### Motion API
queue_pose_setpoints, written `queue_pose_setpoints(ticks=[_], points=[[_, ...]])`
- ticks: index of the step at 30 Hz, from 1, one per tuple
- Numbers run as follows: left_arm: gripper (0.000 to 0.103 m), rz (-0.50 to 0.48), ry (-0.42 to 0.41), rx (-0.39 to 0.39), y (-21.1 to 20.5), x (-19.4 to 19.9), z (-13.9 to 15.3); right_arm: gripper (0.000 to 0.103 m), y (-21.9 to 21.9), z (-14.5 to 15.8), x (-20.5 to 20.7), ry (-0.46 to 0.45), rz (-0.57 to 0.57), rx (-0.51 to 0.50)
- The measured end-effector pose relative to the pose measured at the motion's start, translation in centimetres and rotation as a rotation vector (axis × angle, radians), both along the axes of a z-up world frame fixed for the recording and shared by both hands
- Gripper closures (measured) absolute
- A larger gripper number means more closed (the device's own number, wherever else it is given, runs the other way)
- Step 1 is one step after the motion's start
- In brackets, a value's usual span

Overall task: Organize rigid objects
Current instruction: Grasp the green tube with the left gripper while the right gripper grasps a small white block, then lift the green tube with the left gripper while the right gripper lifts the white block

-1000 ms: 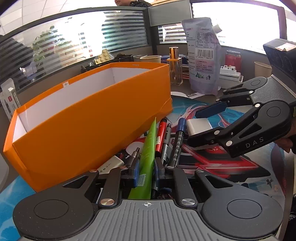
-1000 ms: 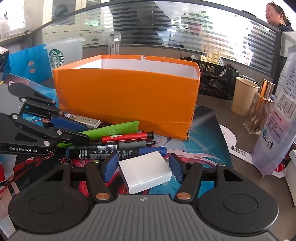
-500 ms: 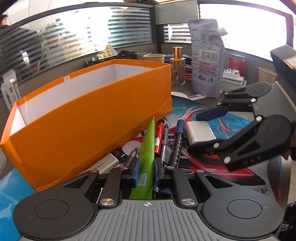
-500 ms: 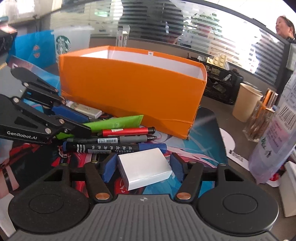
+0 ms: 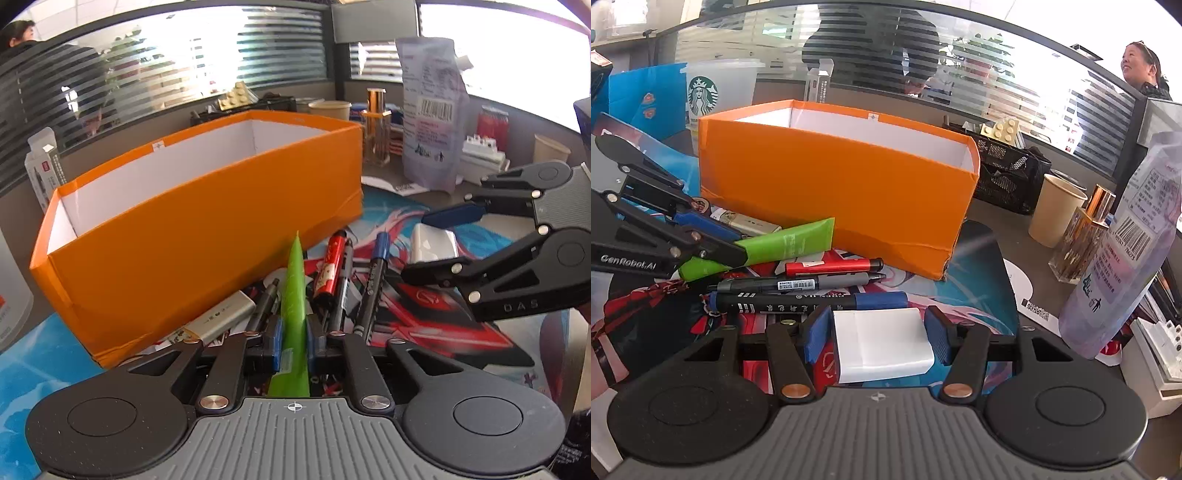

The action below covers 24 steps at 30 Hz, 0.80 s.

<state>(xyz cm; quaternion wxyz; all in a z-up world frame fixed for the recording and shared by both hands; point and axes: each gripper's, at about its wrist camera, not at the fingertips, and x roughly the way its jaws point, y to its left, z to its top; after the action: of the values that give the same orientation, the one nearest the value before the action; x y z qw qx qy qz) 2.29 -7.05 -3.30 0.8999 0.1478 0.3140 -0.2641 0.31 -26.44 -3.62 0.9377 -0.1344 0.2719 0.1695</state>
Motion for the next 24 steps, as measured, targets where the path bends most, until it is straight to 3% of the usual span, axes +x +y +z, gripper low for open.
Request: queue_pose_setpoints(ticks=[3, 5, 7, 13, 24], points=[[0.084, -0.006, -0.016, 0.04, -0.5, 0.0, -0.6, 0.05, -0.1, -0.1, 0.0, 0.003, -0.006, 0.014], [0.084, 0.001, 0.006, 0.016, -0.5, 0.5, -0.5, 0.05, -0.2, -0.1, 0.0, 0.0, -0.014, 0.019], [0.091, 0.016, 0.036, -0.018, -0.1, 1.0, -0.4, 0.05, -0.3, -0.1, 0.0, -0.004, -0.019, 0.026], [0.092, 0.036, 0.042, -0.064, 0.5, 0.9, -0.3, 0.05, -0.5, 0.3, -0.4, -0.022, -0.027, 0.039], [0.092, 0.056, -0.011, -0.112, 1.4, -0.5, 2.3, 0.05, 0.0, 1.1, -1.1, -0.05, -0.022, 0.037]])
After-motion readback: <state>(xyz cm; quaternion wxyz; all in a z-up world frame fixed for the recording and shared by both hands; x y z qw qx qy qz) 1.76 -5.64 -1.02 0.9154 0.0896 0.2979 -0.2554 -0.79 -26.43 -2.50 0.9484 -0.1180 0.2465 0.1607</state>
